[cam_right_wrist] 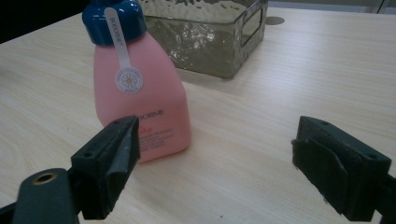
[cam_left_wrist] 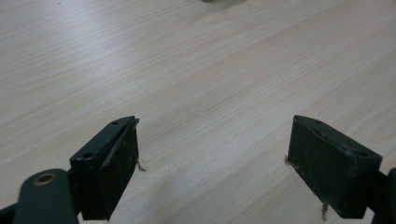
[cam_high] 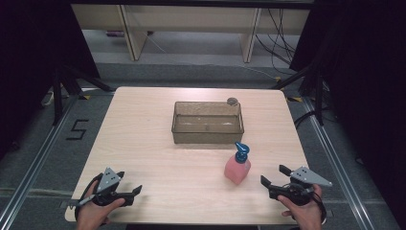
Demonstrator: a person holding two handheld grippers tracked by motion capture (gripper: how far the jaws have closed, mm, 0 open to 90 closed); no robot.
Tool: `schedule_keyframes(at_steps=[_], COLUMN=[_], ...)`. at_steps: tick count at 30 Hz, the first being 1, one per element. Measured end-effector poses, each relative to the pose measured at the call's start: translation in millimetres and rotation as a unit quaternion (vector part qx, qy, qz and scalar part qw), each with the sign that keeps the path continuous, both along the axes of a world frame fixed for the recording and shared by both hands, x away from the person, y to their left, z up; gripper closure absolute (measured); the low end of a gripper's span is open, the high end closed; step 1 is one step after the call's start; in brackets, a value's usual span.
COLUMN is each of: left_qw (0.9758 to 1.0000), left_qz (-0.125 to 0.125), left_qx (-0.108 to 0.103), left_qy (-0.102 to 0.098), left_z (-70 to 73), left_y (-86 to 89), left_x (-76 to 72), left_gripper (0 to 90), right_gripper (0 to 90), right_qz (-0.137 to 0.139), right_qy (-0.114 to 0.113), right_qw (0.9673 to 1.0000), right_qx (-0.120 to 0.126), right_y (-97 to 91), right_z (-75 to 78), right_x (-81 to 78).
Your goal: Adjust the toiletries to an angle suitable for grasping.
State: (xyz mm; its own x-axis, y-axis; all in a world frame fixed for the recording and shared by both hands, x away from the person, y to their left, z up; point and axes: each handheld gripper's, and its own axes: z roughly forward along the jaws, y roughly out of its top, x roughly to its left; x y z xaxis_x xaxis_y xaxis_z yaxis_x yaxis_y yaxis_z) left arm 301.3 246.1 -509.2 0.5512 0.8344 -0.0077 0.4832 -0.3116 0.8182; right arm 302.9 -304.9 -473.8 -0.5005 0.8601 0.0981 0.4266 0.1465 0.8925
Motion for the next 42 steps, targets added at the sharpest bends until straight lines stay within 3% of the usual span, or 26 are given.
schedule_keyframes(at_steps=[3,5,7,8,9,12,13,14,16,17,18,20,21,22,27,31,33,34,35,38,41,42], left_qw=[1.0000,1.0000,0.9999,1.0000,1.0000,1.0000,1.0000,1.0000,1.0000,1.0000,1.0000,1.0000,1.0000,1.0000,1.0000,1.0000,1.0000,1.0000,1.0000,1.0000,1.0000,1.0000], left_qz=[0.000,-0.001,-0.002,-0.002,-0.001,-0.003,-0.003,-0.003,-0.003,-0.002,0.001,0.000,0.000,0.001,-0.001,0.000,0.000,0.000,0.000,0.000,0.002,0.002], left_qx=[-0.001,0.004,0.012,0.003,0.003,0.004,0.003,0.005,0.005,0.004,-0.002,-0.003,-0.004,-0.003,0.004,0.004,0.004,0.004,0.004,0.004,-0.001,-0.001], left_qy=[-0.002,-0.002,0.000,-0.001,-0.001,-0.001,-0.001,0.000,-0.001,-0.001,-0.002,-0.004,-0.004,-0.002,-0.002,-0.002,-0.002,-0.002,-0.002,-0.003,-0.004,-0.004], left_z=[0.0,0.2,0.5,0.1,0.1,0.0,-0.1,0.0,0.1,0.2,0.0,-0.2,-0.2,0.0,0.3,0.3,0.3,0.3,0.5,0.4,0.1,0.1], left_y=[-0.1,0.2,1.0,0.2,0.3,0.4,0.1,0.0,-0.3,-0.4,-1.2,-1.1,-1.1,-1.2,-0.4,-0.5,-0.5,-0.5,-0.3,-0.4,-1.5,-1.7], left_x=[0.1,0.2,0.6,0.4,0.4,0.5,0.5,0.4,0.4,0.3,0.1,0.2,0.2,0.2,0.5,0.5,0.4,0.4,0.3,0.3,0.2,0.2], left_gripper=[15.9,15.9,15.9,15.9,15.9,15.9,15.9,15.9,15.9,15.9,15.9,15.9,15.9,15.9,15.9,15.9,15.9,15.9,15.9,15.9,15.9,15.9], right_gripper=[15.9,16.0,16.3,16.5,16.6,16.6,16.6,16.6,16.6,17.0,17.1,17.3,17.5,17.9,19.0,19.3,19.6,19.6,20.0,20.6,21.5,21.7], right_qz=[0.003,0.007,0.009,0.012,0.009,0.020,0.018,0.024,0.023,0.029,0.032,0.035,0.037,0.036,0.049,0.052,0.055,0.061,0.064,0.064,0.063,0.067], right_qy=[-0.017,-0.009,-0.008,-0.022,-0.010,-0.019,-0.009,-0.022,-0.010,-0.011,-0.026,-0.015,-0.026,-0.020,-0.027,-0.017,-0.017,-0.030,-0.024,-0.028,-0.016,-0.031], right_qw=[0.9999,0.9999,0.9999,0.9997,0.9999,0.9996,0.9998,0.9995,0.9997,0.9995,0.9991,0.9993,0.9988,0.9991,0.9984,0.9985,0.9983,0.9977,0.9976,0.9976,0.9979,0.9973], right_qx=[0.001,0.012,0.005,-0.004,0.007,-0.002,0.001,-0.002,0.008,-0.005,-0.011,-0.006,-0.016,-0.005,-0.007,-0.001,-0.002,-0.011,-0.013,-0.001,0.001,-0.003], right_y=[1.9,3.0,5.5,5.1,7.6,9.7,11.7,12.4,15.3,16.3,17.1,18.6,18.6,22.5,27.5,32.1,34.4,34.4,36.5,40.8,43.5,44.9], right_z=[1.0,1.7,4.0,3.8,4.7,5.6,6.3,5.8,6.2,7.8,7.4,8.7,8.8,9.3,10.6,10.3,10.4,10.8,12.3,11.6,13.0,11.8], right_x=[2.4,2.1,1.4,3.1,1.4,3.7,2.5,4.8,3.4,3.7,6.0,5.0,6.6,6.7,10.1,10.5,11.7,14.2,15.1,16.7,17.5,21.1])
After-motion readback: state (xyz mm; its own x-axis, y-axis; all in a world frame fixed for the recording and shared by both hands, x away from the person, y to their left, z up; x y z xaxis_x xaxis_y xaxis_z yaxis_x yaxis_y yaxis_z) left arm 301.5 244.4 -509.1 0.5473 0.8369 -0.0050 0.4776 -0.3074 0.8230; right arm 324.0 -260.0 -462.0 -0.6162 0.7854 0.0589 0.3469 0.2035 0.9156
